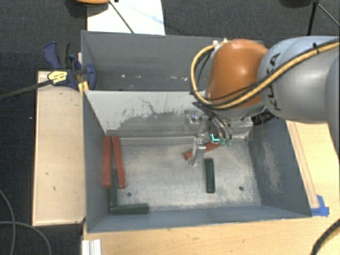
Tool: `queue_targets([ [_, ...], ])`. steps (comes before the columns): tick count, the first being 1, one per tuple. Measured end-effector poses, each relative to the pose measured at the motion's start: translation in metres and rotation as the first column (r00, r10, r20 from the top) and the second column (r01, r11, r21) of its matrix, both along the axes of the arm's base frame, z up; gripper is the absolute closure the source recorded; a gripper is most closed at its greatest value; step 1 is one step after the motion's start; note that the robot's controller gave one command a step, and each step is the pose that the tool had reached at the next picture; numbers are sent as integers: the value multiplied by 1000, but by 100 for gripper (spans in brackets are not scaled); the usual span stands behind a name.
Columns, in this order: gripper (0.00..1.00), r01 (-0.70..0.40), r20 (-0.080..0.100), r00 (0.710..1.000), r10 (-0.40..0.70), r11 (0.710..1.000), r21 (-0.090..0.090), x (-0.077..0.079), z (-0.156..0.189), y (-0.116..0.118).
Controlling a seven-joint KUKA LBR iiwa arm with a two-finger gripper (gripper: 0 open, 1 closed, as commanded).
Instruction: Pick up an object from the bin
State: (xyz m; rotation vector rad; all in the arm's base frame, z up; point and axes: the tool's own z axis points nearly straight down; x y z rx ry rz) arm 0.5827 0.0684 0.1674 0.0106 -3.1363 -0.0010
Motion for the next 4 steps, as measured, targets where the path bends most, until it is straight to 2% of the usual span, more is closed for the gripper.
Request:
queue_targets([
  [1, 0, 2, 8, 1000, -2, 1000, 1, 2, 4, 0],
  [2, 0, -23, 13, 1000, 23, 1000, 0, 6, -59, -50],
  [3, 0, 1, 4, 1000, -1, 1000, 0, 2, -77, -73],
  [4, 0, -219, 7, 976, 219, 976, 0, -27, -64, -79],
])
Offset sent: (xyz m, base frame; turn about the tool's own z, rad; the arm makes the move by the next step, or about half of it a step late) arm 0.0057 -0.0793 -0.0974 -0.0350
